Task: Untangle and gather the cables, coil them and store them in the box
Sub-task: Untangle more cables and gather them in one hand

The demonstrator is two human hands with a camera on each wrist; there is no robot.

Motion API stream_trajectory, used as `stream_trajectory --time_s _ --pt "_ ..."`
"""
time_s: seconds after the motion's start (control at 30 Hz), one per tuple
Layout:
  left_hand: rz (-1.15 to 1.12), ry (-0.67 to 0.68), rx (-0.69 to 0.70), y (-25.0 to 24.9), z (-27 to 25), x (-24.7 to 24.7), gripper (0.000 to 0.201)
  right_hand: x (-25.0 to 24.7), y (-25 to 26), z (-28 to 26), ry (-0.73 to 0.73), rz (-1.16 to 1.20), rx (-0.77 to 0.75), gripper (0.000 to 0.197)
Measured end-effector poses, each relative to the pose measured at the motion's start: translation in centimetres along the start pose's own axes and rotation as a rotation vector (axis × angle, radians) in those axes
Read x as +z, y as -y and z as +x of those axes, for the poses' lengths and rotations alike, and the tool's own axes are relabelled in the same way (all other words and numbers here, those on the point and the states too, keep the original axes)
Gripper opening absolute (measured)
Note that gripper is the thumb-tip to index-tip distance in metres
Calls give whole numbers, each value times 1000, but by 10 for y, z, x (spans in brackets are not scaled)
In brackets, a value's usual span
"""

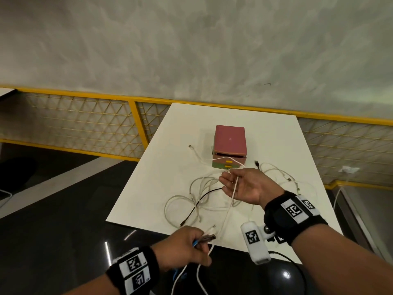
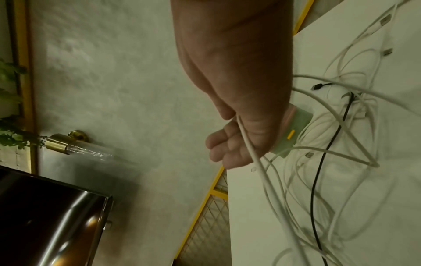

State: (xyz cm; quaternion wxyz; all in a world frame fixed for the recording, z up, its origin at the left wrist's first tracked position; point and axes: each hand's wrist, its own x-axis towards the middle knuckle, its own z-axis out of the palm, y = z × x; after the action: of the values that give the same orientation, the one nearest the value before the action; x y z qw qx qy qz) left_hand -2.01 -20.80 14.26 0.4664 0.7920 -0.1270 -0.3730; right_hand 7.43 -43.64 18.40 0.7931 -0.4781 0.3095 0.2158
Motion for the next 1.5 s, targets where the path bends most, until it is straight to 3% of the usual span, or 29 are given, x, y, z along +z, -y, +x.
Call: stream_trajectory --time_s 0.27,0.33,0.43,0.57,0.63,0.73,0.87,0.97,1.03,1.17,1.33,1.4,1.5 --pt "80 169 47 1 -19 -16 14 1 -14 5 -16 -42 39 11" --pt "25 101 58 2 -21 -21 18 1 -25 0 47 -229 83 9" --pt "-296 -136 28 5 -17 -38 25 -5 -49 -8 156 -538 151 17" --pt "-536 -359 63 -7 -12 -65 10 -14 -76 -11 285 -803 225 29" --pt "-587 -423 90 -16 -9 -73 12 -14 -92 -11 353 -871 257 34" --pt "-684 -472 124 -28 -7 -80 29 -9 -120 -9 370 -965 272 37" --pt "-678 -457 161 -36 -6 -87 39 -5 -136 -4 426 -1373 201 49" --pt "-642 -436 167 -38 -5 -86 41 -2 -127 -3 471 -1317 248 46" --pt "-650 -421 166 -40 -3 -84 41 -4 -115 -2 502 -1203 244 34" --pt "-703 -378 180 -45 6 -78 48 -13 -74 -2 315 -987 81 13" --pt "-698 -312 187 -55 22 -69 50 -49 -9 32 -192 -704 -229 10" --pt "-676 -283 181 -61 29 -68 48 -73 10 58 -373 -683 -288 12" --pt "-630 -241 173 -70 36 -67 45 -107 24 98 -512 -816 -296 22"
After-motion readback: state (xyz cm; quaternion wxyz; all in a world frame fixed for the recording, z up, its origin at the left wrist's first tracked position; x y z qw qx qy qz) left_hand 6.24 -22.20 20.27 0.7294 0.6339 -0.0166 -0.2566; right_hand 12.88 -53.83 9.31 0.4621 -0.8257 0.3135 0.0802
